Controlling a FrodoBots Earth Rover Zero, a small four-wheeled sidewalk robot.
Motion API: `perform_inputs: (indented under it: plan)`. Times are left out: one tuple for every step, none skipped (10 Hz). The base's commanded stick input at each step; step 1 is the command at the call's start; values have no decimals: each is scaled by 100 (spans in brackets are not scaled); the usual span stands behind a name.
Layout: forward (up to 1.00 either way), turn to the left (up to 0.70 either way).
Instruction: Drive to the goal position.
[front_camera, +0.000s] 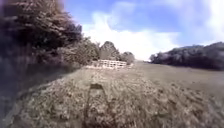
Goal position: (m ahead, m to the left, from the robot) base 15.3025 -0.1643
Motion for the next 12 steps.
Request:
perform_inputs:
  plan:
    - [70, -35]
    - [70, -35]
    - [70, -35]
    - [70, -35]
    - [70, -33]
    - [70, -29]
    - [70, -21]
    - [70, -12]
    - [70, -3]
    - [70, 0]
    - [70, 0]
    - [70, 0]
